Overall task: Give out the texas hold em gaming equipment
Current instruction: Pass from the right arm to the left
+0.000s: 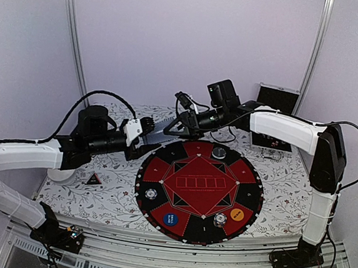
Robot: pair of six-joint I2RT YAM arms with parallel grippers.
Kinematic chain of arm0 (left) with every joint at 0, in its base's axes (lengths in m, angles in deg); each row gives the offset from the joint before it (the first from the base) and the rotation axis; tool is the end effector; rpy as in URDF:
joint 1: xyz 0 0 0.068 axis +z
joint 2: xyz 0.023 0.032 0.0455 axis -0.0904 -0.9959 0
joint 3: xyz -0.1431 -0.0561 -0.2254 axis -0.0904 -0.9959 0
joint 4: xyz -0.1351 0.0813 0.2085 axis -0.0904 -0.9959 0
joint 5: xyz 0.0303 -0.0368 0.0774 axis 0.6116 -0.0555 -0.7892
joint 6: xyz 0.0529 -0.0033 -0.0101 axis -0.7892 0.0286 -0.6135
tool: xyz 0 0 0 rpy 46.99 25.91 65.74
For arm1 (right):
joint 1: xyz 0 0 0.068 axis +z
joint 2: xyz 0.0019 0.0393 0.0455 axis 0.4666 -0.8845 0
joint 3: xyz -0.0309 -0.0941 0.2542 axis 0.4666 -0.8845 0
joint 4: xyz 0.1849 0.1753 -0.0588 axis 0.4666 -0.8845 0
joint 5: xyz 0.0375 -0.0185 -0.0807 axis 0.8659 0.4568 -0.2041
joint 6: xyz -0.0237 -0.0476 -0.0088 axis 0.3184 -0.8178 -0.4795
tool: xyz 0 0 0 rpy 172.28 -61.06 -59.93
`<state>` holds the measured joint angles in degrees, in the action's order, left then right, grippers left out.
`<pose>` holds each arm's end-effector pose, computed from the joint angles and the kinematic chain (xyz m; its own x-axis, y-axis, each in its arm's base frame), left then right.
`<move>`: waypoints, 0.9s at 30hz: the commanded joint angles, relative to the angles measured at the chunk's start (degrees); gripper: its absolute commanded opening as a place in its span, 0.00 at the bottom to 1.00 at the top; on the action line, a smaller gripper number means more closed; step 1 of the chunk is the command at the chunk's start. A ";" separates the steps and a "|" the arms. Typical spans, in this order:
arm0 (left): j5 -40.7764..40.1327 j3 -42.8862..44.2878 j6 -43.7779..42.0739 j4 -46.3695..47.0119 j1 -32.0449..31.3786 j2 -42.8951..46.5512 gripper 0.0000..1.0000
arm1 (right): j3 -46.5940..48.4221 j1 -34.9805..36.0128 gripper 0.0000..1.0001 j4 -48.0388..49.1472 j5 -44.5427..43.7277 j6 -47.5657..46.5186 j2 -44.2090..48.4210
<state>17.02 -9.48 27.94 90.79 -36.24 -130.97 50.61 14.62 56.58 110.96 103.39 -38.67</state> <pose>0.2102 -0.1975 0.2725 0.2851 0.4010 -0.8706 0.7891 0.4173 0.4506 0.3184 0.3281 0.2967 -0.7217 -0.3272 -0.6100 -0.6808 0.1767 0.7108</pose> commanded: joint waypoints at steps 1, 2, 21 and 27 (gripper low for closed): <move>-0.80 -0.44 0.40 0.92 0.38 0.78 0.56 | 2.92 0.02 0.64 -5.06 -3.65 -3.60 1.17; -0.97 -0.51 0.32 0.89 0.38 0.79 0.56 | 3.08 -0.05 0.64 -5.36 -3.99 -3.80 1.40; -1.23 -0.88 0.75 0.88 0.39 1.05 0.55 | 7.27 -0.32 0.62 -12.54 -8.36 -7.71 2.52; -1.82 -1.19 0.66 0.80 0.38 1.14 0.55 | 8.69 -0.29 0.60 -14.42 -10.43 -8.81 3.29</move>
<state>15.45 -9.72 28.15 90.73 -36.24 -130.97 56.97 14.51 44.51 103.15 96.20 -38.30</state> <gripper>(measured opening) 0.557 0.609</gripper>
